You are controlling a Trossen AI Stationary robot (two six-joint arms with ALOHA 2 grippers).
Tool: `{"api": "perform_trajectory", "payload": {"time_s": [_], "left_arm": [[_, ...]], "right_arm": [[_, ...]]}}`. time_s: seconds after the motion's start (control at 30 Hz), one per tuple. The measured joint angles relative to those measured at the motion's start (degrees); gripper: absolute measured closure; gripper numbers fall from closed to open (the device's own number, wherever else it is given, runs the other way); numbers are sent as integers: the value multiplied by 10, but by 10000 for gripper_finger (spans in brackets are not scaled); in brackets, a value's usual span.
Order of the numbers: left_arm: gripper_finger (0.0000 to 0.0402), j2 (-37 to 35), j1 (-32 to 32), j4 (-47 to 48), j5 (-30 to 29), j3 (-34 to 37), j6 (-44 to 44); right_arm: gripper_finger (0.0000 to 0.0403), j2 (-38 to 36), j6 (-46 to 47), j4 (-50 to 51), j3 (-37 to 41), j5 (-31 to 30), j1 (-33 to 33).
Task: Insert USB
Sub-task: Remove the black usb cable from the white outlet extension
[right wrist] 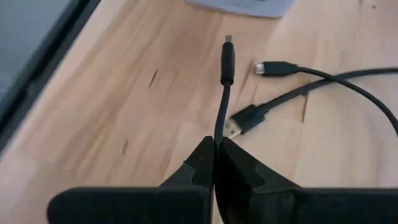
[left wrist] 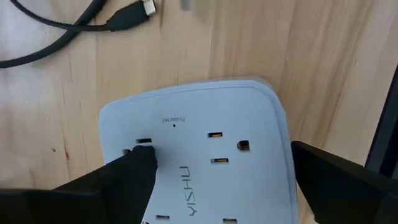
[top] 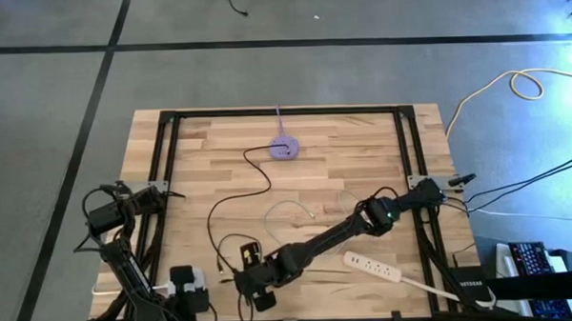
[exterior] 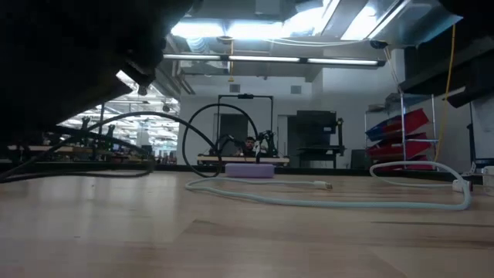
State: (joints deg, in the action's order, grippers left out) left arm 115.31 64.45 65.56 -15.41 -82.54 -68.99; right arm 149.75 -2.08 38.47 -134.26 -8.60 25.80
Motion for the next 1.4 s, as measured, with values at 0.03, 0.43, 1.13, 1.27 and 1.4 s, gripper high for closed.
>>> {"api": "perform_trajectory", "payload": {"time_s": [0.03,0.43,1.13,1.27,1.4], "left_arm": [[64,0,3,7,-18,-3,-3],[64,-77,48,56,-176,-11,-119],[64,-78,50,26,-240,3,-157],[64,-85,12,-23,-267,41,-103],[64,-106,-48,-139,-255,91,16]], "right_arm": [[403,0,-8,3,0,0,0],[403,-13,-28,-92,43,-20,-22],[403,-320,102,-638,661,-20,-45],[403,-398,166,-657,810,-74,-49],[391,-438,212,-680,898,-98,-48]]}}
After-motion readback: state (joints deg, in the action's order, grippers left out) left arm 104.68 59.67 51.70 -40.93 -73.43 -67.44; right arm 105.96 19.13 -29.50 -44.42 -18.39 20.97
